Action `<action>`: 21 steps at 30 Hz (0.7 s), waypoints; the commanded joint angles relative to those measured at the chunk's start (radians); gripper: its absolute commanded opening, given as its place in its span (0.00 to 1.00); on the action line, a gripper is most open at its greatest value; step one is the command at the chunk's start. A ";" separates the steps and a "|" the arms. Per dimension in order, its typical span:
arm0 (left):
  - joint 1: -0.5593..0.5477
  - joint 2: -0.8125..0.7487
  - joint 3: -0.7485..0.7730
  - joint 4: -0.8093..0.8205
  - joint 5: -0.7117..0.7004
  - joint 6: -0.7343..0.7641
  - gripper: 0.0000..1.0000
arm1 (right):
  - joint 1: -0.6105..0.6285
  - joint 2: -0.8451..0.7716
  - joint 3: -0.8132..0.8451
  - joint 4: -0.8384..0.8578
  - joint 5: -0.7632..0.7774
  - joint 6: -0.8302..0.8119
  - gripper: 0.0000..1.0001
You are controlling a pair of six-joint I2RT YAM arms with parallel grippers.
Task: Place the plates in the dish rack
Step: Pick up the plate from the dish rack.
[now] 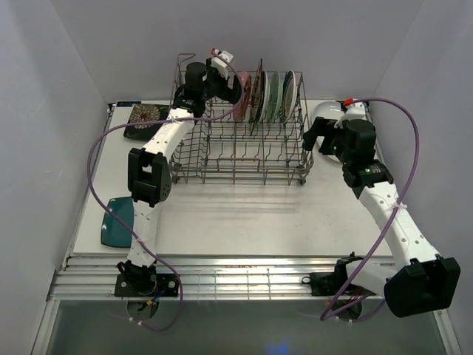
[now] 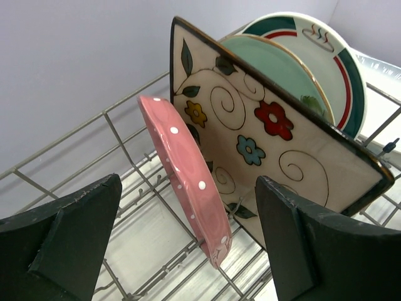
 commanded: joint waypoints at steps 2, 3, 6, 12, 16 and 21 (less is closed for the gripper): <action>0.003 -0.010 0.047 -0.021 0.005 -0.016 0.98 | 0.002 -0.014 -0.006 0.056 -0.017 0.004 0.97; 0.003 -0.007 0.047 -0.023 0.002 -0.014 0.98 | 0.002 -0.016 -0.007 0.057 -0.018 0.004 0.97; 0.003 0.000 0.045 -0.027 0.006 -0.014 0.98 | 0.002 -0.019 -0.009 0.057 -0.021 0.004 0.97; 0.003 0.022 0.048 -0.030 0.003 -0.028 0.98 | 0.002 -0.016 -0.017 0.065 -0.026 0.006 0.97; 0.001 0.037 0.061 -0.039 -0.006 -0.037 0.98 | 0.002 -0.017 -0.023 0.070 -0.026 0.009 0.97; 0.003 0.053 0.062 -0.039 -0.008 -0.039 0.90 | 0.002 -0.019 -0.024 0.071 -0.024 0.011 0.97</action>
